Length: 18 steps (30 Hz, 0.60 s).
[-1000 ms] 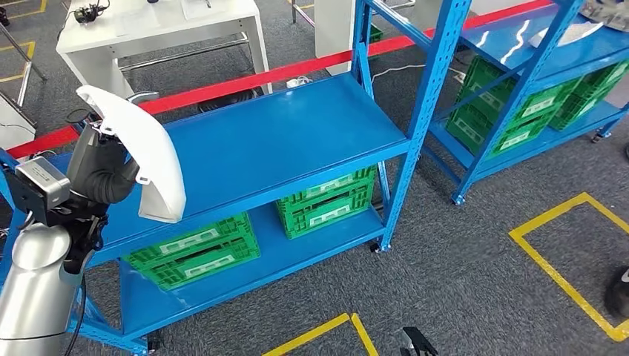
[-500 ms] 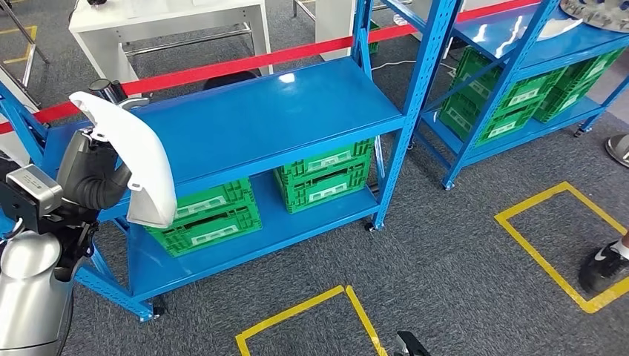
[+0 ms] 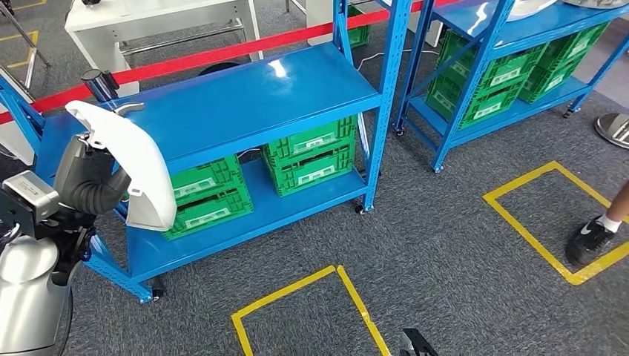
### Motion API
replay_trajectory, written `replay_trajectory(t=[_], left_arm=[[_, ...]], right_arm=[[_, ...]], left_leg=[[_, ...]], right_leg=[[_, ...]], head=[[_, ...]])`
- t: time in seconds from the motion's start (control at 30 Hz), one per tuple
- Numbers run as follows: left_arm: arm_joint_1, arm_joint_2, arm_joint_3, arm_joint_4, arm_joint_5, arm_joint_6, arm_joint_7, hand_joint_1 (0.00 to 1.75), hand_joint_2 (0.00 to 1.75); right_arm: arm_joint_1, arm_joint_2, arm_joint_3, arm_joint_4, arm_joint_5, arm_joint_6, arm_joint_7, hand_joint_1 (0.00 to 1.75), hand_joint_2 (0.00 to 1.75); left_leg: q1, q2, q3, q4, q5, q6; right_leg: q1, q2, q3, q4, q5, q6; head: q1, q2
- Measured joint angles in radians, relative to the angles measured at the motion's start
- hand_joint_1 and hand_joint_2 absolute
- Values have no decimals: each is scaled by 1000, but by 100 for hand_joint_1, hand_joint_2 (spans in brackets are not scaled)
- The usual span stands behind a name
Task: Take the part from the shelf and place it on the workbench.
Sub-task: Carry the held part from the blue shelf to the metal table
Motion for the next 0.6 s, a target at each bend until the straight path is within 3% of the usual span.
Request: replay_trajectory(t=[0.03,0.1,0.13,0.17,0.23,0.27,0.33,0.37,0.43,0.5,0.53,0.57,0.6], left_arm=[[1,2,0,3,1,0,-3,175,175],[1,4,0,9,2,0,-8,175,175],[0,4,0,11,2,0,-9,175,175],[-2,4,0,12,2,0,-11,175,175],[-6,3,0,13,3,1,-13,175,175],[-9,3,0,14,3,2,-14,175,175],[-10,2,-1,18,4,3,-15,175,175],[-10,1,-1,20,3,3,-16,175,175],[-11,-1,-1,22,3,5,-18,175,175],[-10,-2,-1,23,3,6,-19,175,175],[-10,-2,-1,23,3,6,-19,175,175],[-9,-2,-1,24,3,6,-20,175,175],[-9,-2,-1,25,3,6,-20,175,175]], right_arm=[[0,0,0,0,1,4,-1,0,0],[0,0,0,0,2,8,-3,0,0],[0,0,0,0,1,9,-3,0,0],[0,0,0,0,1,9,-3,0,0],[-1,0,0,0,0,9,-4,0,0],[-1,0,0,0,0,9,-4,0,0],[2,0,0,0,0,9,-4,0,0],[4,0,0,0,1,9,-3,0,0],[6,1,0,0,4,9,-2,0,0],[5,1,0,0,6,10,-2,0,0],[4,1,0,0,7,9,-2,0,0],[3,1,0,0,7,9,-2,0,0],[3,1,0,0,7,9,-2,0,0]], left_leg=[[1,0,-1,48,-9,-2],[3,0,39,60,33,-2],[3,0,86,16,56,0],[2,-1,149,-57,56,3],[-3,-2,245,-191,27,16],[-7,-3,264,-227,15,25],[-11,0,250,-242,32,45],[-10,2,242,-244,45,56],[-9,5,217,-247,73,72],[-12,5,183,-244,101,79],[-13,5,165,-242,113,79],[-14,5,146,-238,126,78],[-14,5,127,-233,137,77]], right_leg=[[0,-1,-17,0,14,1],[0,-3,-51,1,40,5],[0,-4,-66,1,53,8],[1,-4,-77,2,65,12],[2,-3,-88,-1,88,23],[1,-3,-90,-6,101,30],[-3,-2,-92,-18,121,44],[-4,-1,-99,-11,106,50],[-6,2,-126,61,18,55],[-4,3,-156,191,-78,57],[-2,3,-160,245,-94,57],[-1,4,-151,273,-85,55],[1,4,-125,268,-61,53]], head=[[0,0],[0,0],[0,0],[0,0],[1,0],[0,0],[-3,0],[-4,0],[-3,0],[-2,0],[-1,0],[-1,0],[-1,0]])
